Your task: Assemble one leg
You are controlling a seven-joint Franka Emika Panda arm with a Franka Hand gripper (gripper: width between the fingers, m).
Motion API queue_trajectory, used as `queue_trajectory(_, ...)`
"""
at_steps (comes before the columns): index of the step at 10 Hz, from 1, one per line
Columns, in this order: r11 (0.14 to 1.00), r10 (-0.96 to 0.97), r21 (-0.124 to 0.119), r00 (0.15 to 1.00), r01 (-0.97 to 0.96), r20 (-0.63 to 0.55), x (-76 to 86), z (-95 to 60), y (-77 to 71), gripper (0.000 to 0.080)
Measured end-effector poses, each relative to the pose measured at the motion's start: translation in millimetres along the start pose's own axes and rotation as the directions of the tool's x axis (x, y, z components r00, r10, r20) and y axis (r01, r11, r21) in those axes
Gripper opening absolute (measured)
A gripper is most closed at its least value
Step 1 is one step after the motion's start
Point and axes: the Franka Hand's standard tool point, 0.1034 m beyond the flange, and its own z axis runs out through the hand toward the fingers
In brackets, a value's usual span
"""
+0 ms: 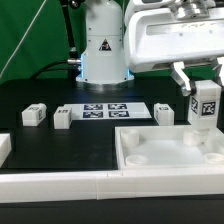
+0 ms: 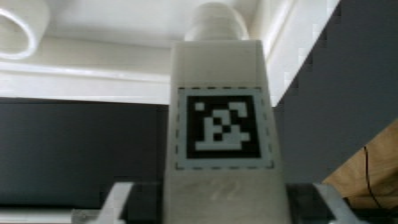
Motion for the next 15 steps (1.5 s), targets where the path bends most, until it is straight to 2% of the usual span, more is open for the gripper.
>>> queue_trajectory(3,1.000,-0.005,0.005,1.000,0.005,-0.010,15.0,9.5,-1.8,0.0294)
queue_trajectory(4,1.000,-0.008,0.004,1.000,0.008,-0.010,15.0,13.8,-0.1,0.0294)
queue_trajectory(7,1.000,-0.010,0.005,1.000,0.010,-0.004,5.4,22.4,-1.4,0.0294)
queue_trajectory(10,1.000,-0.014,0.008,0.999,0.015,-0.039,8.8,26.8,-6.8,0.0294)
queue_trajectory(13,1.000,-0.015,0.011,1.000,0.015,-0.011,-4.5,38.9,-7.8,0.0294)
queue_trajectory(15,1.000,-0.014,0.010,1.000,0.015,-0.024,-4.1,39.7,-8.3,0.0294)
